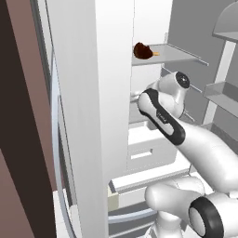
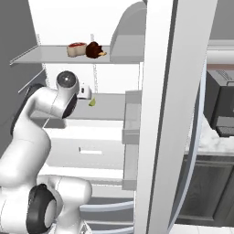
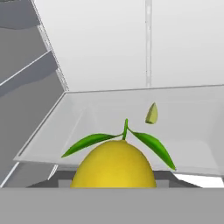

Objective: Gather the lemon wedge and lemon from the fridge and place them on a tray on the dining counter. Then gather the steaks from the fridge and place them on the other tray.

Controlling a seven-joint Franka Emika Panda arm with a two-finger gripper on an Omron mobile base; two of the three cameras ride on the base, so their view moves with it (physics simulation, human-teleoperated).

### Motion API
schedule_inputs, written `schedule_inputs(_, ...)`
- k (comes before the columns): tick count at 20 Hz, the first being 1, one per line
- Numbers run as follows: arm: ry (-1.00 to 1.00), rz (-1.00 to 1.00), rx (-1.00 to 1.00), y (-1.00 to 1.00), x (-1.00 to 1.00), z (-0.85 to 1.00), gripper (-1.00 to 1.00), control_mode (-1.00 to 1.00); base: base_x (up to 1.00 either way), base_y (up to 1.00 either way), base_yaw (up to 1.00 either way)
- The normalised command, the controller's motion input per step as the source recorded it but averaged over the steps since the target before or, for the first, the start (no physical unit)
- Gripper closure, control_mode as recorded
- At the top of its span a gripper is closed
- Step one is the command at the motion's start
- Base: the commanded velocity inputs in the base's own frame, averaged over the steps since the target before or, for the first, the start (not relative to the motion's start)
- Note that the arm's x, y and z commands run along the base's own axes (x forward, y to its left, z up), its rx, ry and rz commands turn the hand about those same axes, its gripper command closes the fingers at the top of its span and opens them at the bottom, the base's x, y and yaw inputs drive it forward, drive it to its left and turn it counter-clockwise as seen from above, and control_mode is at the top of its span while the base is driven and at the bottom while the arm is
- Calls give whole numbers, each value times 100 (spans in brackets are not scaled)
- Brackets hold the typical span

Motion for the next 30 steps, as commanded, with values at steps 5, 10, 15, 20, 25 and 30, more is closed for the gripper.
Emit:
schedule_inputs(5,4,0,1,-46,-97,34,100,-100,0,0,0)
schedule_inputs(10,4,0,0,-36,-100,6,100,-100,0,0,0)
schedule_inputs(15,1,0,0,-14,-95,7,100,-100,0,0,0)
schedule_inputs(20,3,0,-3,0,-78,28,100,-100,0,0,0)
schedule_inputs(25,8,0,-3,0,-65,27,100,-100,0,0,0)
schedule_inputs(30,11,0,-1,4,-37,10,100,-100,0,0,0)
